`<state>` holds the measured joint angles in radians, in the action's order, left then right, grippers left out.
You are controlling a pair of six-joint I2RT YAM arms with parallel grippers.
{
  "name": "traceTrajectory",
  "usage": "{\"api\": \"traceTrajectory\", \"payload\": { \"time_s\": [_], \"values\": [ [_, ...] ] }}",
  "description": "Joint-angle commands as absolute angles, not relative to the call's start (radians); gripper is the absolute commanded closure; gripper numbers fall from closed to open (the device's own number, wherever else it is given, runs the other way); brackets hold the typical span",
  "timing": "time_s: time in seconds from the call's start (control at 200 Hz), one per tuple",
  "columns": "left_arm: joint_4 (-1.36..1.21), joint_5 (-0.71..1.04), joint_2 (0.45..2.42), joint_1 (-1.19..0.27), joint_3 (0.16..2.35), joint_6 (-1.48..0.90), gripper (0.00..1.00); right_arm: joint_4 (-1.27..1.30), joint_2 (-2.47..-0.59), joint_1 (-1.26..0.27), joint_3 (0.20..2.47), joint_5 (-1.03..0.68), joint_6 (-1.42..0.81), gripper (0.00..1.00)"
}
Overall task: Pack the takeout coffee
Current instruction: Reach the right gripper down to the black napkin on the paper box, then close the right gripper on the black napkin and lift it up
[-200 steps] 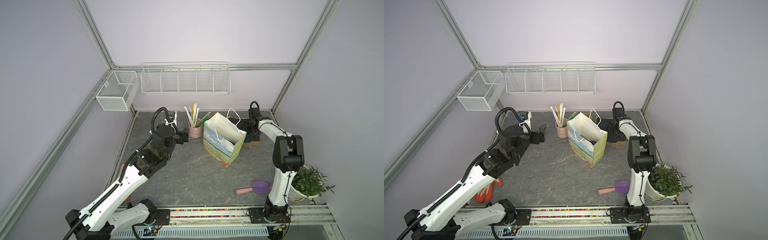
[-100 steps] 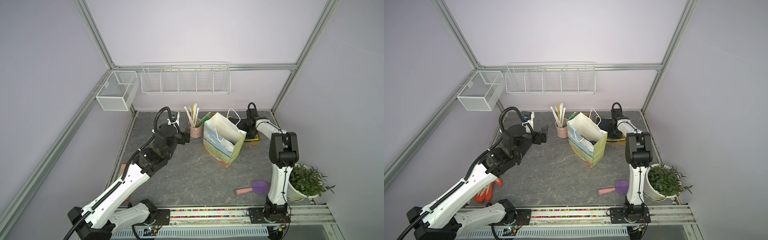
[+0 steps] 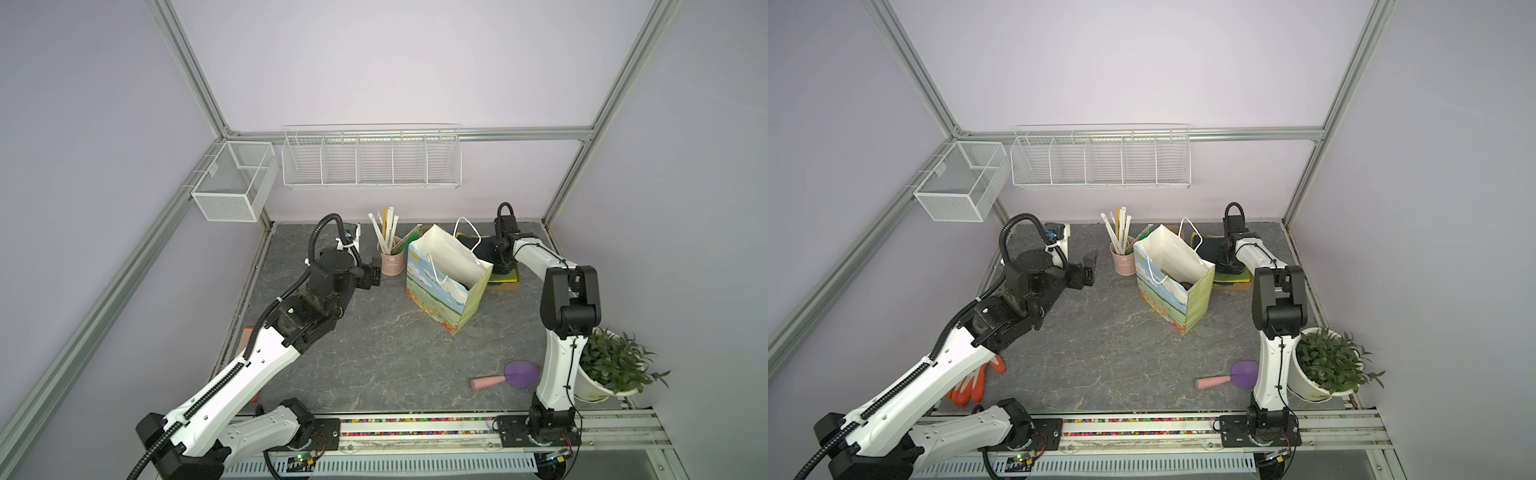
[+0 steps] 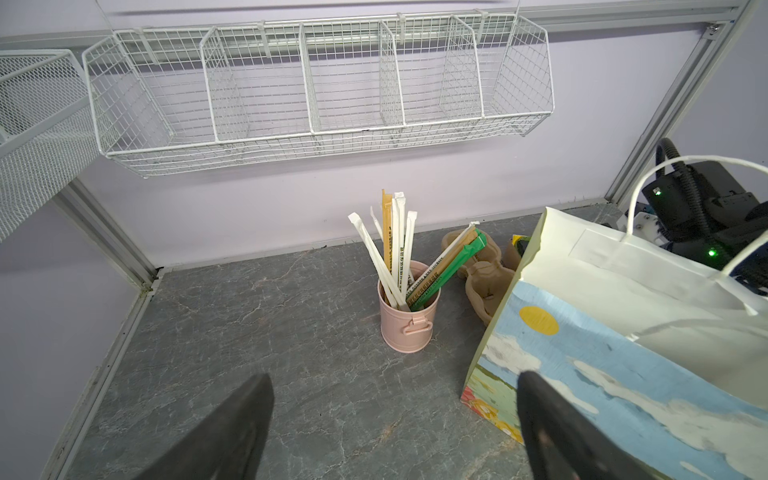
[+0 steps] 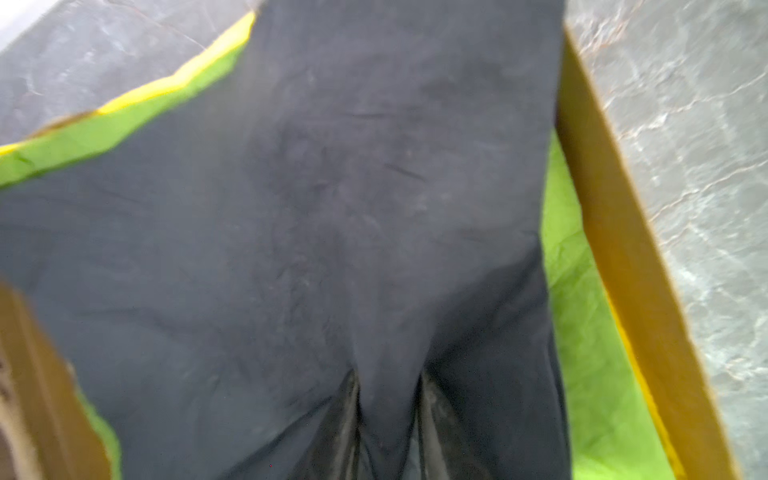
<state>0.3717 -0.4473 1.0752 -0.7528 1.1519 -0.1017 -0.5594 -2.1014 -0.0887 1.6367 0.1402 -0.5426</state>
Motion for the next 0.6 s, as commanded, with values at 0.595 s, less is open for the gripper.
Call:
{"api": "traceTrajectory", "payload": {
  "time_s": [0.595],
  "values": [
    [0.378,-0.433,1.086,-0.749,1.150,-0.084,0.08,-0.552,-1.938,-0.092,1.592,0.156,-0.544,0.85]
  ]
}}
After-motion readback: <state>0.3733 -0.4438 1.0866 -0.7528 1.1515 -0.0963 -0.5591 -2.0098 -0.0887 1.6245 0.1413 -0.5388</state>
